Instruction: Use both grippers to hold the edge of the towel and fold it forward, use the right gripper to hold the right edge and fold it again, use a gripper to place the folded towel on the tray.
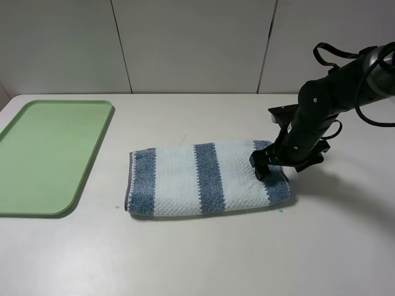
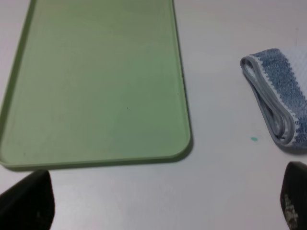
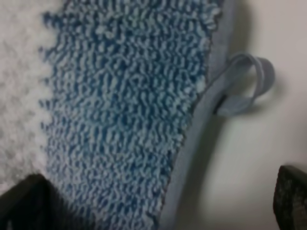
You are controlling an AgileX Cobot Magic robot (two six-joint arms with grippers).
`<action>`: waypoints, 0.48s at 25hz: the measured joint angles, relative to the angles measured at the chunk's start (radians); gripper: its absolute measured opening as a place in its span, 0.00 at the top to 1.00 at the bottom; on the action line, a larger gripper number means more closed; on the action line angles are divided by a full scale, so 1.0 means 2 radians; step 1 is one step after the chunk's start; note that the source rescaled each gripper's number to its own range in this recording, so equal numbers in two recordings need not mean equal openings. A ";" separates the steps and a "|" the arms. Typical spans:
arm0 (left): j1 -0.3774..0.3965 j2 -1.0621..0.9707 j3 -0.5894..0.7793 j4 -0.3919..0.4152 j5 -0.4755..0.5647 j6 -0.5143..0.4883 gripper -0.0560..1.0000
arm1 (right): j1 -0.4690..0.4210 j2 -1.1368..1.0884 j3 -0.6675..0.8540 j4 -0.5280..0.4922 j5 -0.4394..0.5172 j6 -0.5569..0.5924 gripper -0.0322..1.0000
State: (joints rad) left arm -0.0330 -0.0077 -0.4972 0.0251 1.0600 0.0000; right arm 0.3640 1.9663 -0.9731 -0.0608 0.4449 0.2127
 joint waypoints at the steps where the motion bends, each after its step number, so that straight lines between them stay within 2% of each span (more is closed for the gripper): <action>1: 0.000 0.000 0.000 0.000 0.000 0.000 0.06 | 0.000 0.002 -0.001 0.000 0.000 -0.001 0.00; 12: 0.000 0.000 0.000 0.000 0.000 0.000 0.06 | -0.001 0.014 -0.006 0.011 0.001 -0.015 0.00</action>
State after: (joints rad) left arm -0.0330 -0.0077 -0.4972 0.0251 1.0600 0.0000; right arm 0.3629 1.9936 -0.9853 -0.0386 0.4469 0.1817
